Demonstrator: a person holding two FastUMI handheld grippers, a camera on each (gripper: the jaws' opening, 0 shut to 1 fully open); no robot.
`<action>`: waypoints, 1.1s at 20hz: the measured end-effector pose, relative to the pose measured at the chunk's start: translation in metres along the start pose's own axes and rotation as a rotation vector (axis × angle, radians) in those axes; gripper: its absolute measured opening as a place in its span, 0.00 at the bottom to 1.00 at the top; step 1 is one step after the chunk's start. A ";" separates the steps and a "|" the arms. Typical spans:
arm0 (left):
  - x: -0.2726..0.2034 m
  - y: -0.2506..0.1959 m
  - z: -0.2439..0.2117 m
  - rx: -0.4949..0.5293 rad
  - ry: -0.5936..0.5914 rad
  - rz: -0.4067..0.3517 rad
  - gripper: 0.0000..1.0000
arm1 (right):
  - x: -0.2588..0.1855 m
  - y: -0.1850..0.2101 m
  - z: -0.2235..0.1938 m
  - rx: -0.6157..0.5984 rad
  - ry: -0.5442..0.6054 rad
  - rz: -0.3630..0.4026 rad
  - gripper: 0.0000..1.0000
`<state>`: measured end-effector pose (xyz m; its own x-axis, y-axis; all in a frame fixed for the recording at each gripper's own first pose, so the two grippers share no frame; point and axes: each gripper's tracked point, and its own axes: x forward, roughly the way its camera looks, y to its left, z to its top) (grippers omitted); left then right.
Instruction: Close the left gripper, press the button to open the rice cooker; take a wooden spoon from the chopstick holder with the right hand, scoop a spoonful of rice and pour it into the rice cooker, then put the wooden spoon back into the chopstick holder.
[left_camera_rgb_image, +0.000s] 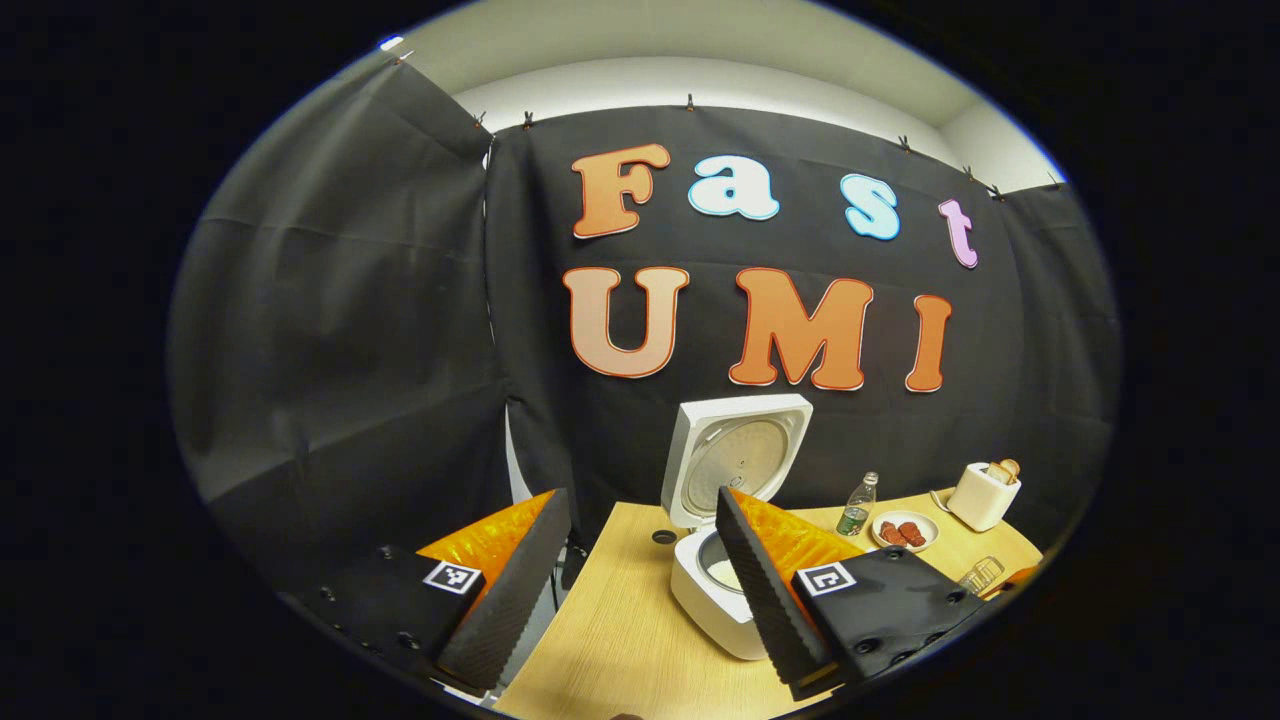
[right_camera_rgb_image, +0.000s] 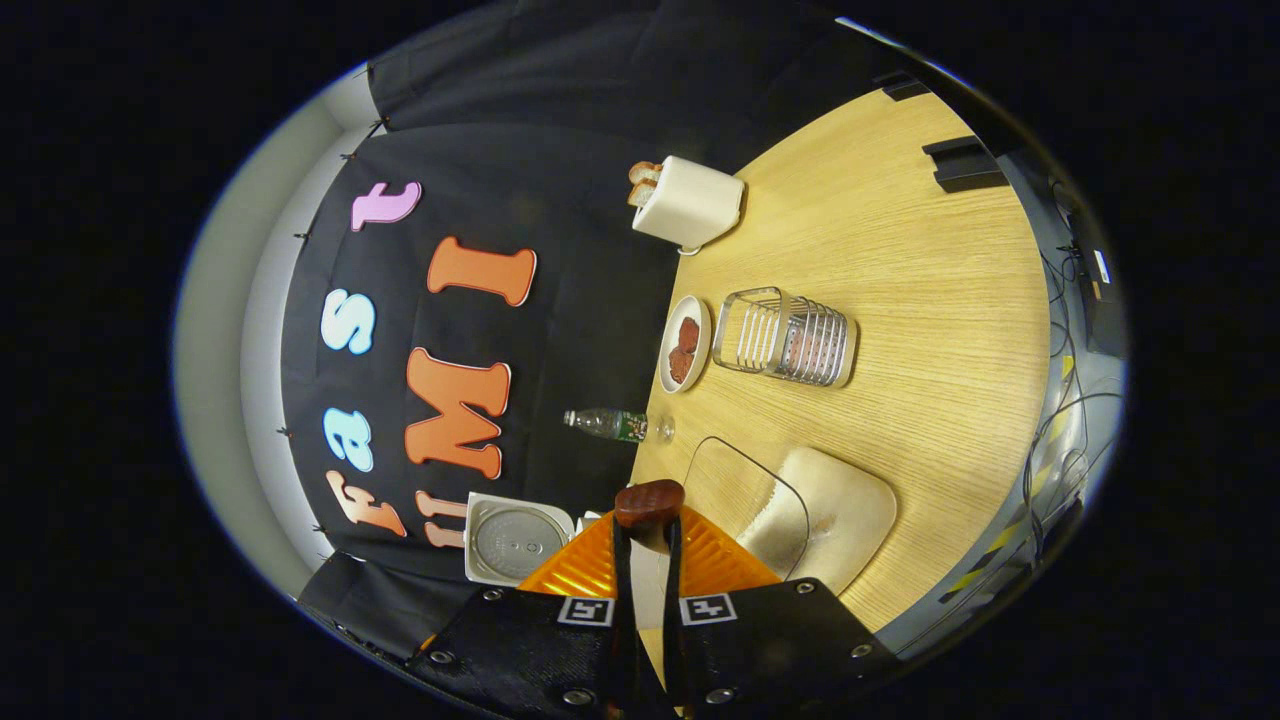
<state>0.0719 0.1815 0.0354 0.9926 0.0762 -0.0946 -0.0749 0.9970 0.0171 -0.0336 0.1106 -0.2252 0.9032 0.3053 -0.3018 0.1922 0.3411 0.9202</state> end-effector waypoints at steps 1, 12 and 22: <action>0.000 -0.004 -0.001 0.006 0.001 -0.007 0.99 | 0.000 0.005 0.001 -0.006 0.000 0.000 0.10; -0.005 -0.010 -0.004 -0.011 -0.001 -0.021 1.00 | 0.009 0.083 -0.012 0.066 0.048 0.126 0.10; -0.007 0.018 0.001 -0.024 -0.008 0.015 1.00 | 0.063 0.169 -0.045 0.045 0.120 0.242 0.10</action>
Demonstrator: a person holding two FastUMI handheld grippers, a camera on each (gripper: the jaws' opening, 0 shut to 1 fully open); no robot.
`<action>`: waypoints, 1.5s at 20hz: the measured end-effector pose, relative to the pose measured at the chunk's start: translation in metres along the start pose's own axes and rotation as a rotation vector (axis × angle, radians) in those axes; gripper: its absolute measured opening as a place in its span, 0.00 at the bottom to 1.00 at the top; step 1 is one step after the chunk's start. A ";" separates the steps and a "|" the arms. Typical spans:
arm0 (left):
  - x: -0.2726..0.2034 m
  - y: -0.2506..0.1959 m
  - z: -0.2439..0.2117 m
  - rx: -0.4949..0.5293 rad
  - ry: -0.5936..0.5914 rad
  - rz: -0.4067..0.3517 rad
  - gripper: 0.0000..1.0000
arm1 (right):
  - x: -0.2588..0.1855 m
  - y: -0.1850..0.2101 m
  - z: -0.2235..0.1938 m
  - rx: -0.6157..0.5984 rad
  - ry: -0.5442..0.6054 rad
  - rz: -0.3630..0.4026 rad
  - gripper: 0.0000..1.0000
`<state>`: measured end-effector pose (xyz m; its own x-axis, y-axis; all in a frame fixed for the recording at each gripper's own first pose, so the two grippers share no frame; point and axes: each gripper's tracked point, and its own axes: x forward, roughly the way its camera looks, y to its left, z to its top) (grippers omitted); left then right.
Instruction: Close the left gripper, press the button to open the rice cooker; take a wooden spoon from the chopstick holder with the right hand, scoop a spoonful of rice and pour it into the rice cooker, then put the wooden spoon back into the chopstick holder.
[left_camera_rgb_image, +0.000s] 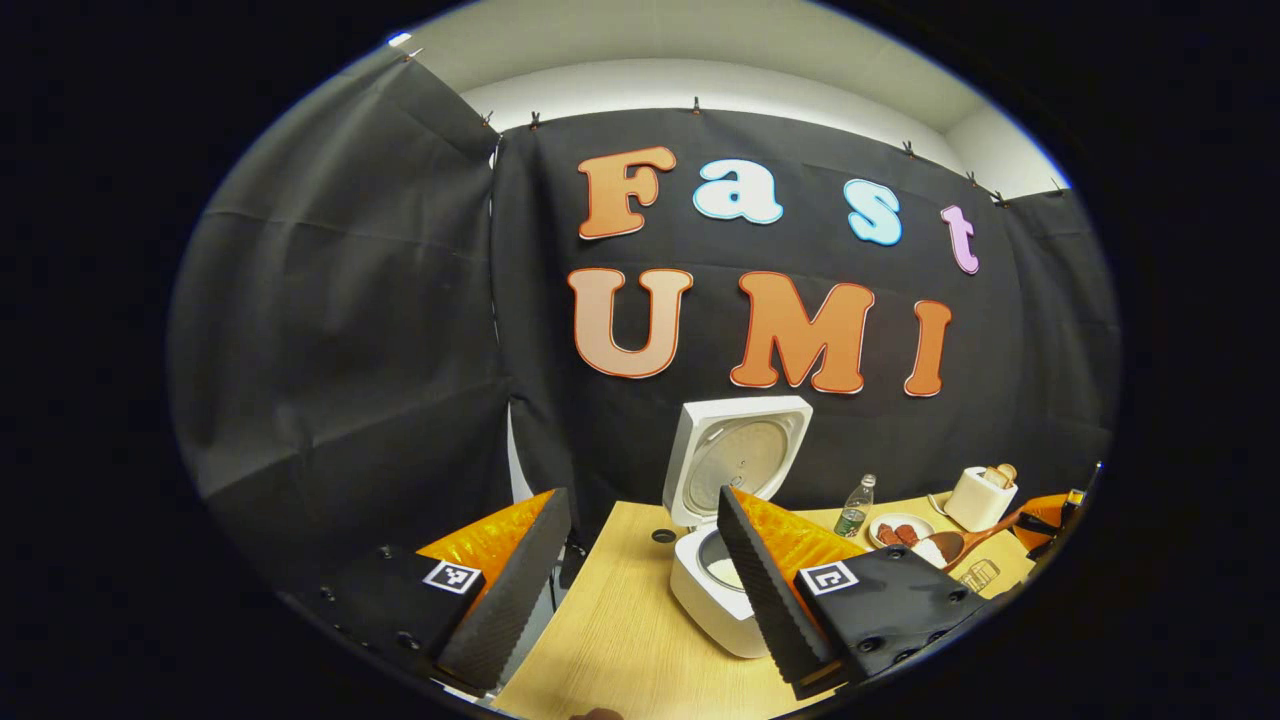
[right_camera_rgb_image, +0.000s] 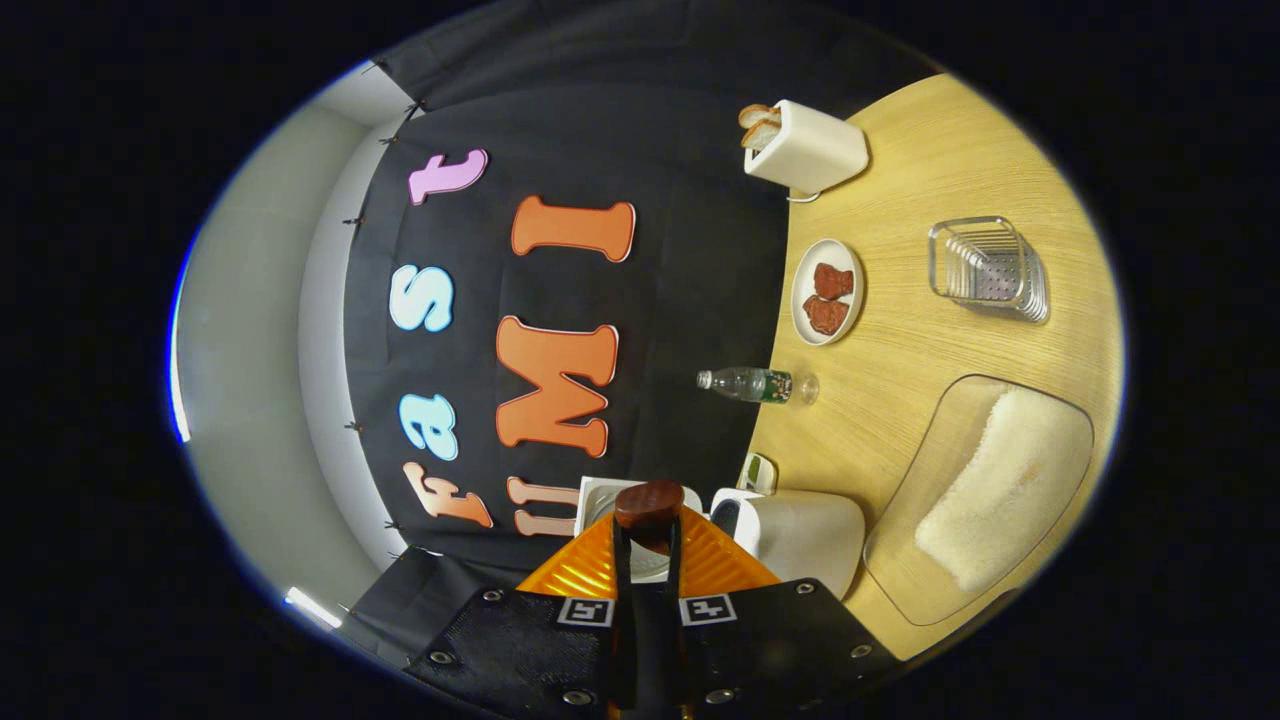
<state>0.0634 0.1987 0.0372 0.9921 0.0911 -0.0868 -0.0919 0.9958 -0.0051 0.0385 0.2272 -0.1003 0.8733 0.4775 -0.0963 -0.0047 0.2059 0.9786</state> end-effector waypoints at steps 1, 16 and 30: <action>0.000 0.003 0.000 -0.001 0.000 0.005 1.00 | 0.011 0.006 -0.004 -0.002 0.010 0.008 0.10; 0.017 0.042 -0.013 -0.055 0.025 0.043 1.00 | 0.138 0.058 -0.064 -0.275 0.077 -0.004 0.10; 0.026 0.054 -0.022 -0.020 0.041 0.050 1.00 | 0.162 0.089 -0.081 -0.629 0.082 -0.008 0.10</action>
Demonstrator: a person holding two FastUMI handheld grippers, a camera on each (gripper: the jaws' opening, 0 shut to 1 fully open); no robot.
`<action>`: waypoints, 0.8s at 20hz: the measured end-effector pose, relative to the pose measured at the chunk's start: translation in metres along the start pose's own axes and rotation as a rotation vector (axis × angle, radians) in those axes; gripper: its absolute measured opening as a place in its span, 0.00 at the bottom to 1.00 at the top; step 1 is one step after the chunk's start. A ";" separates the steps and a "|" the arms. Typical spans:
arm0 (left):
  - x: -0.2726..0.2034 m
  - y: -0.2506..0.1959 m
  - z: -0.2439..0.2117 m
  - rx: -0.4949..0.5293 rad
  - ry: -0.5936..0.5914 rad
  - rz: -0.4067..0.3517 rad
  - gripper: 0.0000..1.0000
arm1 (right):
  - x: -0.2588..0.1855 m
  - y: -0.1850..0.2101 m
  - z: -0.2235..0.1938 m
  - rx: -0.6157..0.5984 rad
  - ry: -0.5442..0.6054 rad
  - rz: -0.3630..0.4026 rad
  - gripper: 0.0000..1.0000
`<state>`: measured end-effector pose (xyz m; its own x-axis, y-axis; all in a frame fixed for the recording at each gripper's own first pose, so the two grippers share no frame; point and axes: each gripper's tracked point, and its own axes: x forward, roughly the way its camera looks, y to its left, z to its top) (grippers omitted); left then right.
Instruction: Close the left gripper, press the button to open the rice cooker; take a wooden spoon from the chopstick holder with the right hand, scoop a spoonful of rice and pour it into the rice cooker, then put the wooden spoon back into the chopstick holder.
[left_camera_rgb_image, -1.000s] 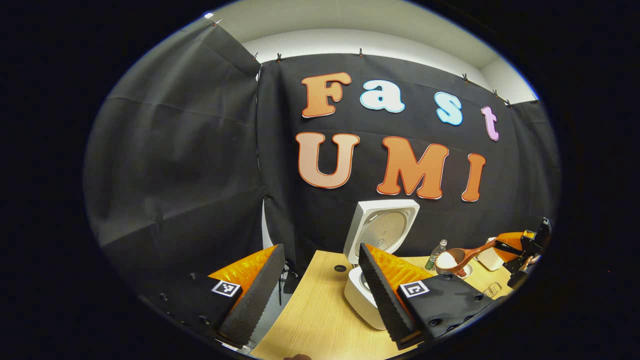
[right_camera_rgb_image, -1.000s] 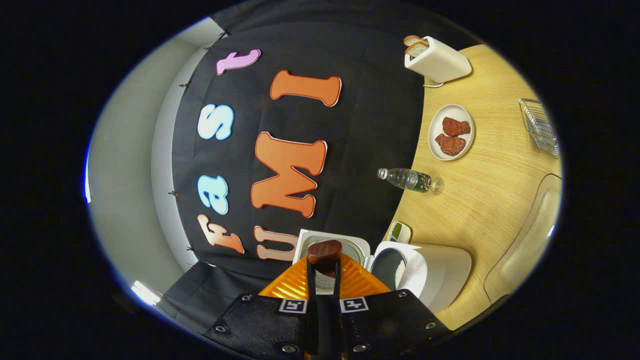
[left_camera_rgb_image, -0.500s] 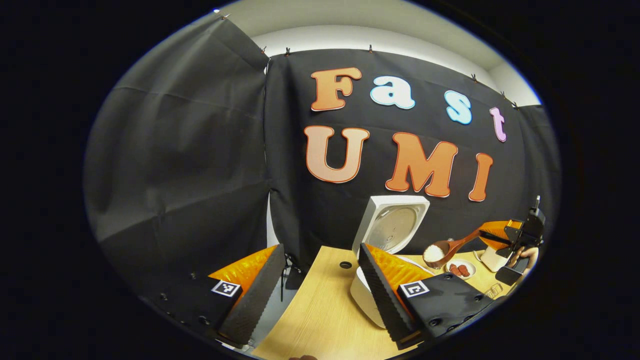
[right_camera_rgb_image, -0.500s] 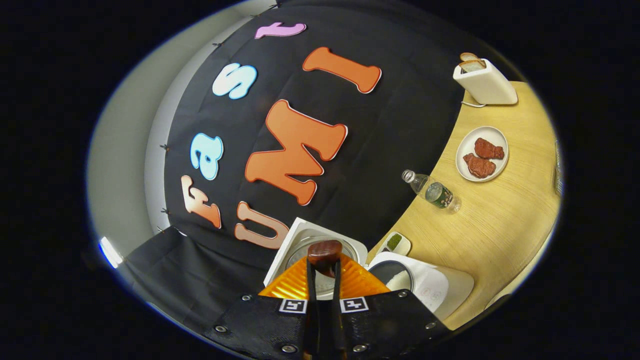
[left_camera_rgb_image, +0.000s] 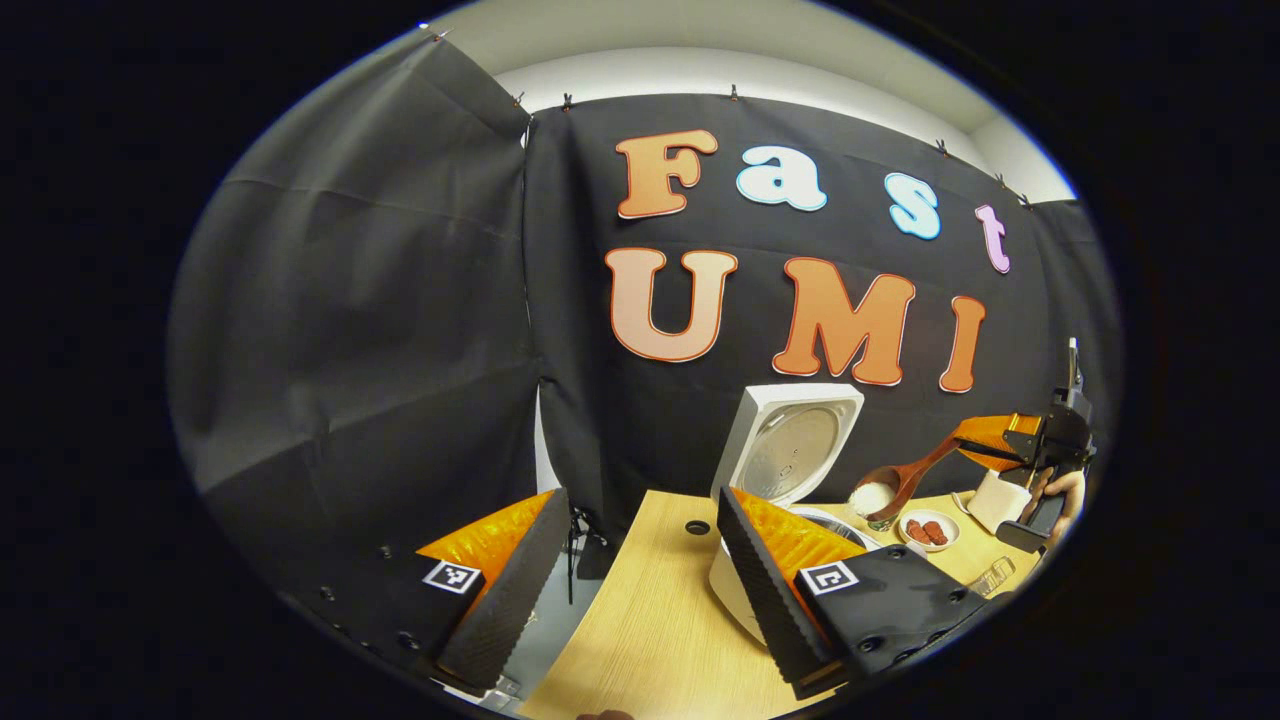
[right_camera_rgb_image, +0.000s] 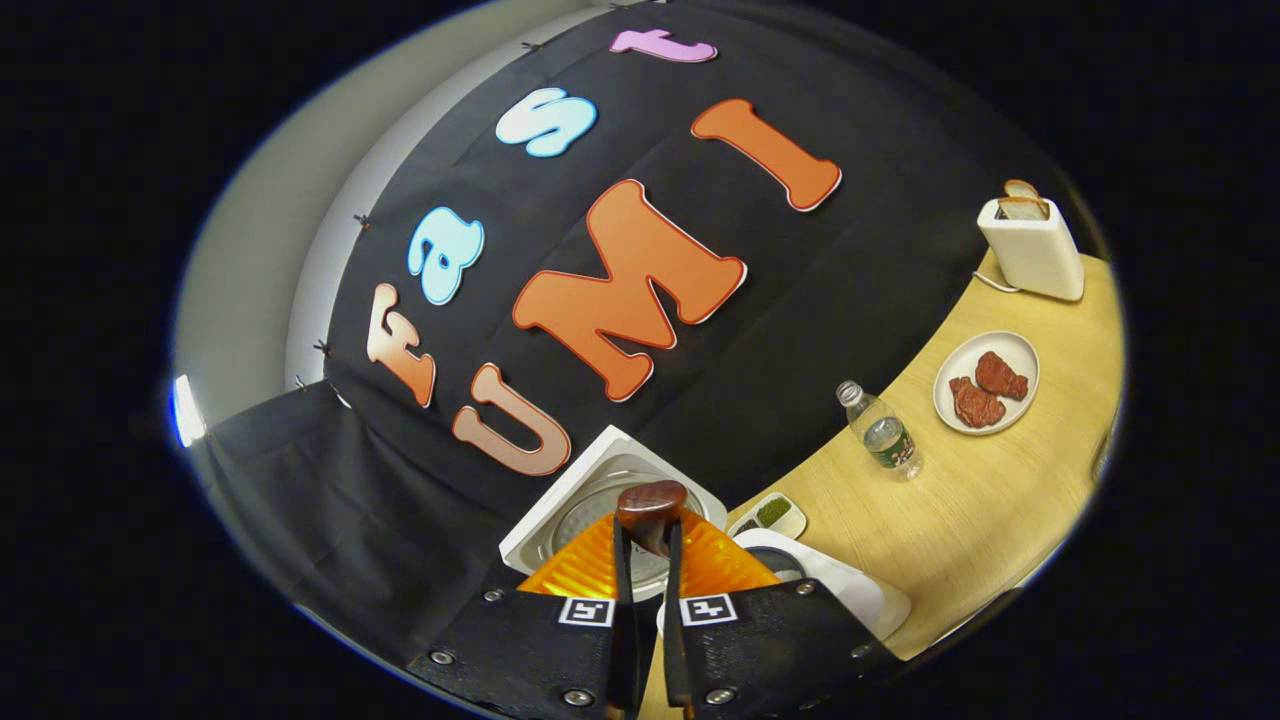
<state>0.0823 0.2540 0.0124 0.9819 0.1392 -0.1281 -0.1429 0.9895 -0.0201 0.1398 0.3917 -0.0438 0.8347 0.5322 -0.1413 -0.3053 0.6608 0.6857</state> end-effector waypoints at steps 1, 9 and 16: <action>0.000 0.000 0.001 -0.002 0.000 -0.001 1.00 | 0.001 0.002 0.000 -0.019 0.000 0.001 0.10; 0.004 -0.001 -0.001 0.004 -0.002 -0.002 1.00 | 0.001 0.012 -0.004 -0.176 0.024 -0.010 0.10; 0.002 0.003 -0.002 0.001 -0.003 0.010 1.00 | 0.001 0.026 -0.002 -0.340 0.019 -0.007 0.10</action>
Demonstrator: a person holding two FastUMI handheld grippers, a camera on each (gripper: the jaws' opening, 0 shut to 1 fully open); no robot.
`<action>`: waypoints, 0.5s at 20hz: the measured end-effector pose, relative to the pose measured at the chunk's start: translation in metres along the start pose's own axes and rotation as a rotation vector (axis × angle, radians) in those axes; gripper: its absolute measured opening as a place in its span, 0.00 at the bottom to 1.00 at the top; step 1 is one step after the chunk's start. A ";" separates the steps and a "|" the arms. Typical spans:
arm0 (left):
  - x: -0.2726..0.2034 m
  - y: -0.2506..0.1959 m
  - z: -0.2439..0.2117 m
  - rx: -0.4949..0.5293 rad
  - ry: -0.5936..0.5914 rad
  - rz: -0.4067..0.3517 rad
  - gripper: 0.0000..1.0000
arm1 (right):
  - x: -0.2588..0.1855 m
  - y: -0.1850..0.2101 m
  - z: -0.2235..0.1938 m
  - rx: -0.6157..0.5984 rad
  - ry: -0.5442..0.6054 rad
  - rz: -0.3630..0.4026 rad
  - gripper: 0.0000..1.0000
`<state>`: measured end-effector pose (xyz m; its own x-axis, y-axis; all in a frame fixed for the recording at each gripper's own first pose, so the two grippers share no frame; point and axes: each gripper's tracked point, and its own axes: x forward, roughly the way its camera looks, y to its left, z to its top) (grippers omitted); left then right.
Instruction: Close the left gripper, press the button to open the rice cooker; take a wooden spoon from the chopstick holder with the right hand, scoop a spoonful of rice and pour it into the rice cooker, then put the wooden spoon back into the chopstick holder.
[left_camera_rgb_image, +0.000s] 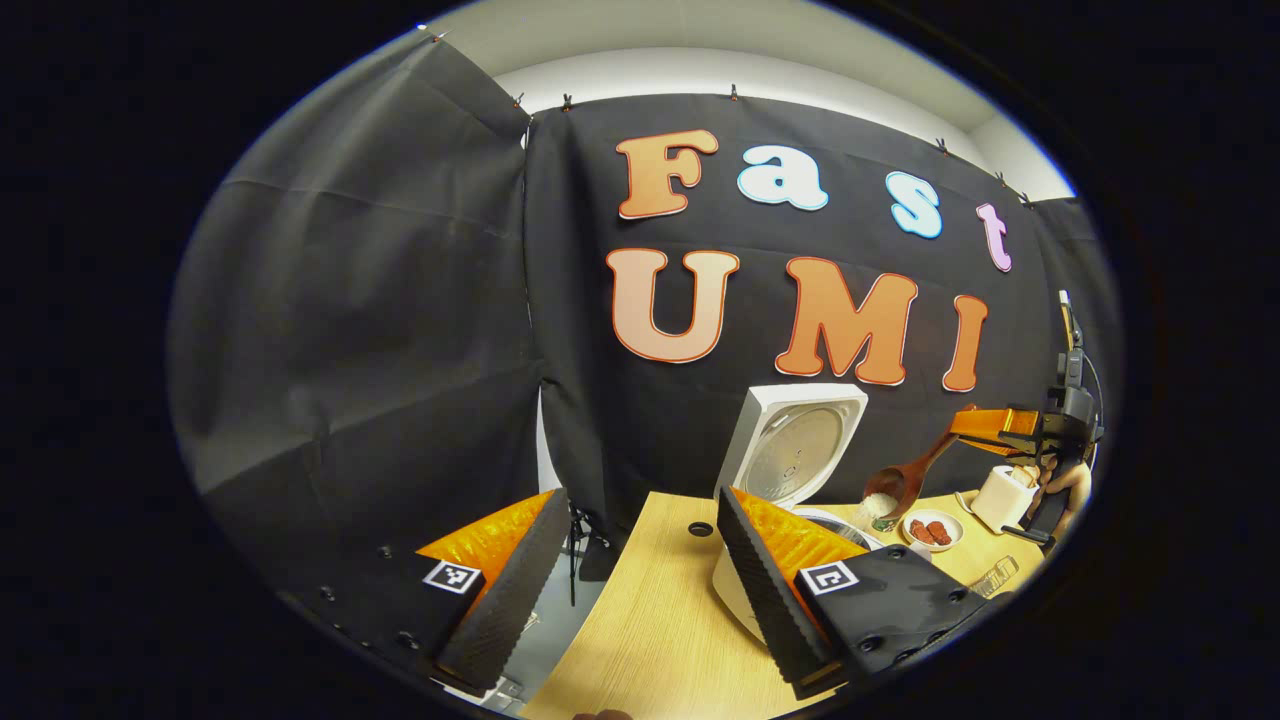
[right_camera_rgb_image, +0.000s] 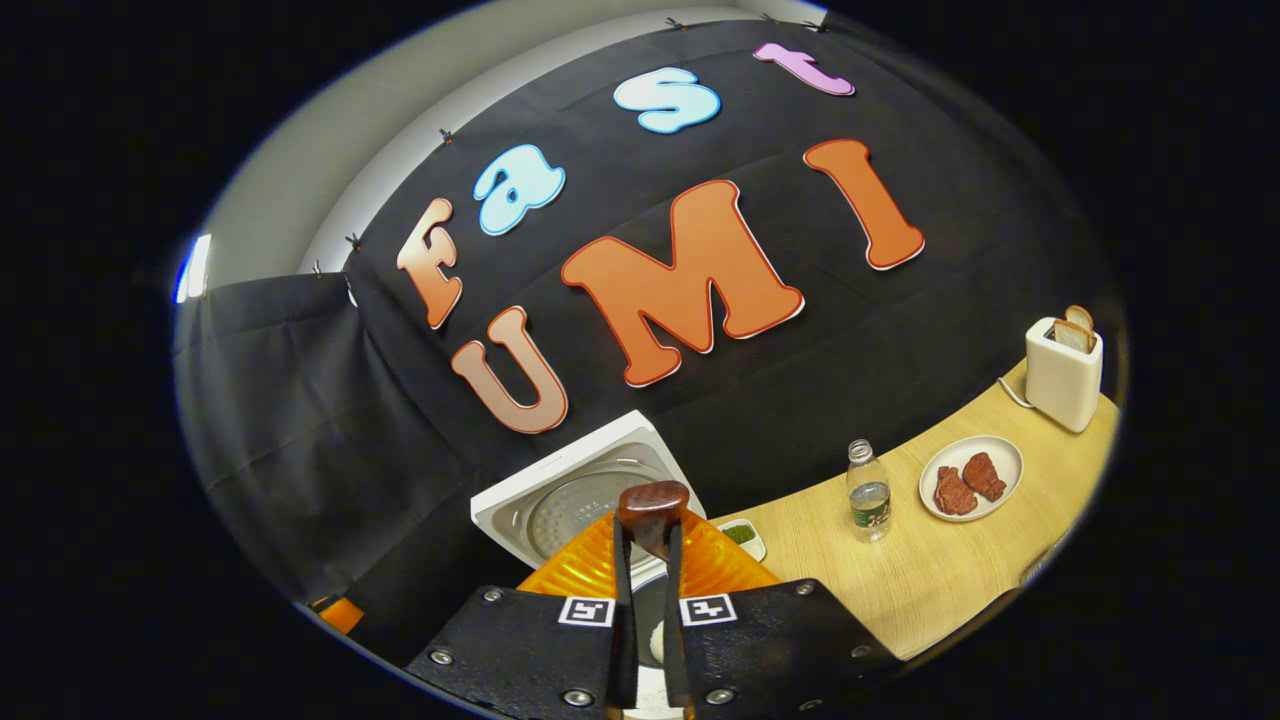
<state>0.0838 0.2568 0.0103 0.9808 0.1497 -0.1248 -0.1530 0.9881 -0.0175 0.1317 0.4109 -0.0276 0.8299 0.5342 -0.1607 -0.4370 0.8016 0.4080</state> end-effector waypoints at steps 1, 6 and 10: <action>0.000 0.001 0.001 -0.001 0.000 0.002 1.00 | 0.000 0.002 0.000 -0.024 -0.001 0.000 0.10; -0.002 0.003 -0.001 0.000 -0.001 0.013 1.00 | -0.002 0.016 -0.001 -0.144 0.006 0.018 0.10; -0.002 0.006 -0.003 -0.006 0.004 0.021 1.00 | -0.003 0.026 -0.004 -0.221 0.020 0.031 0.10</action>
<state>0.0801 0.2622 0.0072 0.9770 0.1699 -0.1291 -0.1739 0.9846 -0.0204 0.1160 0.4315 -0.0199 0.8088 0.5630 -0.1700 -0.5293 0.8228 0.2069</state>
